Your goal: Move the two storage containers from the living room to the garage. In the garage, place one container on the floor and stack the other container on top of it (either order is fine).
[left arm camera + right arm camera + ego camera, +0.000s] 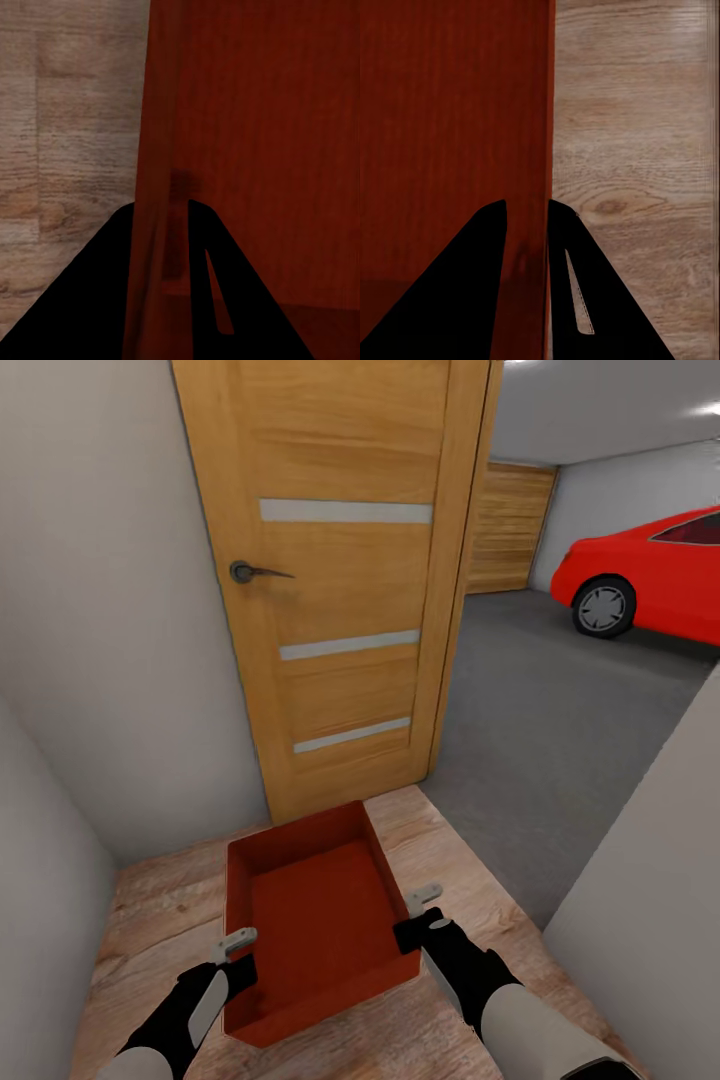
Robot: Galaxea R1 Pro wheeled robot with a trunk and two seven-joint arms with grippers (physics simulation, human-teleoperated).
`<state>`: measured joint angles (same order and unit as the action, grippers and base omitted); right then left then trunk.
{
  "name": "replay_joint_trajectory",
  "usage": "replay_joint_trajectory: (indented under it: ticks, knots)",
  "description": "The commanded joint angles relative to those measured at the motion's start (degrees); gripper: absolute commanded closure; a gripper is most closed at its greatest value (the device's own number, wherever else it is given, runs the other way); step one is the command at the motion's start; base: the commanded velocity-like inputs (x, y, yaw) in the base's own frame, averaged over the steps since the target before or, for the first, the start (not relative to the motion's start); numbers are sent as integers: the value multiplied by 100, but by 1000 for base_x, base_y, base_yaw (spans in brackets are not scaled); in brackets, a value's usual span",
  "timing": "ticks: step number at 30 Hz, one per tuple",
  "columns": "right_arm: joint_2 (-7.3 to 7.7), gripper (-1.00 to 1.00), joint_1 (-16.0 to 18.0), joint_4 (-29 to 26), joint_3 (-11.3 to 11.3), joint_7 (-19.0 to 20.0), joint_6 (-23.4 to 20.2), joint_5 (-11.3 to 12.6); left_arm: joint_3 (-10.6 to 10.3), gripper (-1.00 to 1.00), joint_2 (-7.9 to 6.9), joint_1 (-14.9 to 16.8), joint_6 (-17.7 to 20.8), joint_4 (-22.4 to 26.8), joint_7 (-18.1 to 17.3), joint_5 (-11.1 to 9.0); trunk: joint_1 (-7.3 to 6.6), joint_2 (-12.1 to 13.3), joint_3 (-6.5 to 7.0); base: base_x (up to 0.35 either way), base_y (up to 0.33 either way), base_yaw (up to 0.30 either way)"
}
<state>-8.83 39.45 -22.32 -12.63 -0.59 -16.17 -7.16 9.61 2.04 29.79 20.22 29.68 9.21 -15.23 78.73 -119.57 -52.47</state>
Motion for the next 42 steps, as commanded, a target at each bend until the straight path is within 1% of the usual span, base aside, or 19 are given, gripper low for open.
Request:
replay_joint_trajectory:
  ticks: [1, 10, 18, 23, 27, 39, 42]
  knots:
    - [-117, 100, 1, -18, -513, 147, -36, 50, -368, 100, 69, 0, 123, 2, 10, -239, -1, -2, -3, 16, 9, -241]
    - [-117, 100, 1, -18, -513, 147, -36, 48, -364, 100, 69, 0, 123, 11, 2, -244, -1, -2, 15, 3, 7, -224]
    - [-117, 100, 1, -18, -519, 147, -36, 49, -369, 100, 69, 0, 123, 11, 2, -244, -1, -2, 16, 10, 261, -16]
    - [-117, 100, 1, -18, -514, 147, -36, 48, -371, 100, 69, 0, 123, 3, -4, -244, -1, -2, 16, 168, 232, -1]
    - [-117, 100, 1, -18, -513, 147, -36, 50, -372, 100, 72, 0, 123, 5, 1, -244, -1, -2, 26, 116, 47, -118]
    - [-117, 100, 1, -18, -513, 147, -36, 48, -370, 100, 78, 0, 127, 5, 15, -244, -1, -2, 92, 6, 2, -238]
    - [-117, 100, 1, -18, -513, 147, -36, 49, -366, 100, 78, 0, 126, 3, 14, -244, -1, -2, 100, 181, 0, -102]
